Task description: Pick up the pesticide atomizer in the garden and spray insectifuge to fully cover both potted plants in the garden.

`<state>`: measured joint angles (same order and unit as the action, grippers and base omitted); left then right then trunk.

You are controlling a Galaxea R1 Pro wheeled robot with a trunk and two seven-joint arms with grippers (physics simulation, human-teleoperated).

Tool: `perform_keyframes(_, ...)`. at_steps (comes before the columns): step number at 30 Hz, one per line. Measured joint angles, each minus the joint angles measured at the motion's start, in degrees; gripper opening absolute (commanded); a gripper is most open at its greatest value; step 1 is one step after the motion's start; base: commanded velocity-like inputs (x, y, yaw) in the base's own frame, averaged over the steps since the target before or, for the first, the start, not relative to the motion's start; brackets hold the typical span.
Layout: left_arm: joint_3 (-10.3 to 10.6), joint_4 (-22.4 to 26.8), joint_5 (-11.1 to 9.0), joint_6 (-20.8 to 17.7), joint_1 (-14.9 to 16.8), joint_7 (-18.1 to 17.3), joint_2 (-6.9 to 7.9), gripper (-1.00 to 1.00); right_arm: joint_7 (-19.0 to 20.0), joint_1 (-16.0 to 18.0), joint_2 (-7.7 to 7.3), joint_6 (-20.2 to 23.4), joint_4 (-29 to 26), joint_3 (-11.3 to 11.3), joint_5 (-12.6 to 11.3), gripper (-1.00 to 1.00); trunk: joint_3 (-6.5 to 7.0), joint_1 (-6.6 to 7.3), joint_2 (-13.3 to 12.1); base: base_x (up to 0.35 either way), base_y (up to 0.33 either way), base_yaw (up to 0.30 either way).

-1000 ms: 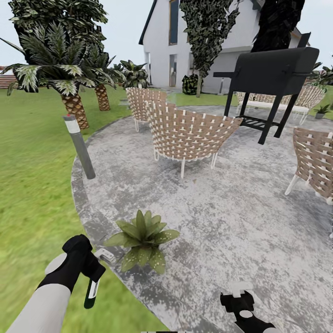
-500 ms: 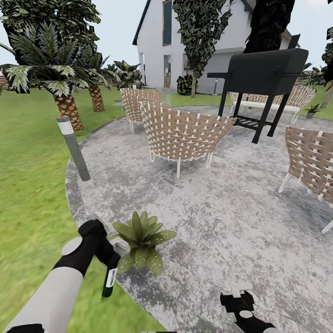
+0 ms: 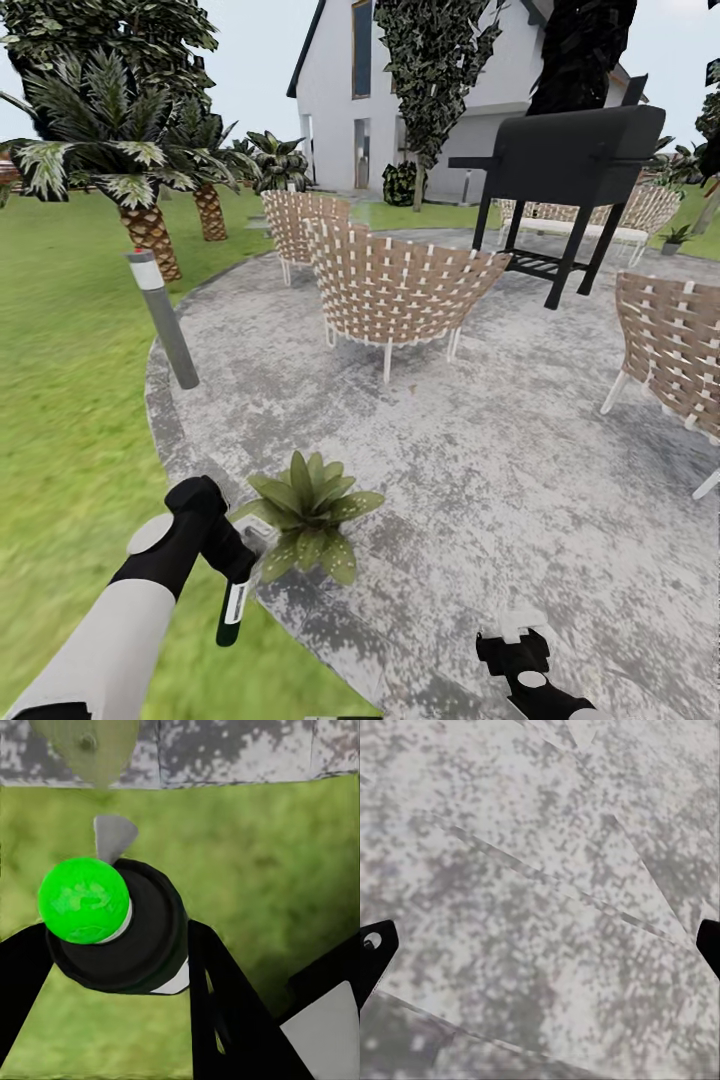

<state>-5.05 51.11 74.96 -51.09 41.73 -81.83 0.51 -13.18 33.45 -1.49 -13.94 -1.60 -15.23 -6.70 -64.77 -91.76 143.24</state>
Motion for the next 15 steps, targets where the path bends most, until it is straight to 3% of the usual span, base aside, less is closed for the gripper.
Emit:
perform_keyframes(8, -0.22, 0.0, 0.08, 0.09, -0.11, 0.14, 0.12, -1.0, 0.01, -0.01, 0.0, 0.0, -0.04, 0.0, -0.08, 1.0, 0.0, 0.03, 0.0, -0.06, 0.282, -0.011)
perform_keyframes(11, -0.24, 0.0, 0.1, 0.09, -0.17, 0.27, 0.12, -1.0, 0.01, -0.01, 0.0, 0.0, -0.04, 0.0, -0.09, 1.0, 0.0, 0.03, 0.0, -0.001, 0.285, -0.201)
perform_keyframes(15, -0.05, -0.03, 0.15, 0.17, -0.25, 0.65, 0.12, -1.0, -0.02, 0.0, -0.01, -0.01, -0.03, -0.01, -0.08, 1.0, 0.0, 0.03, 0.0, 0.0, 0.064, -0.253)
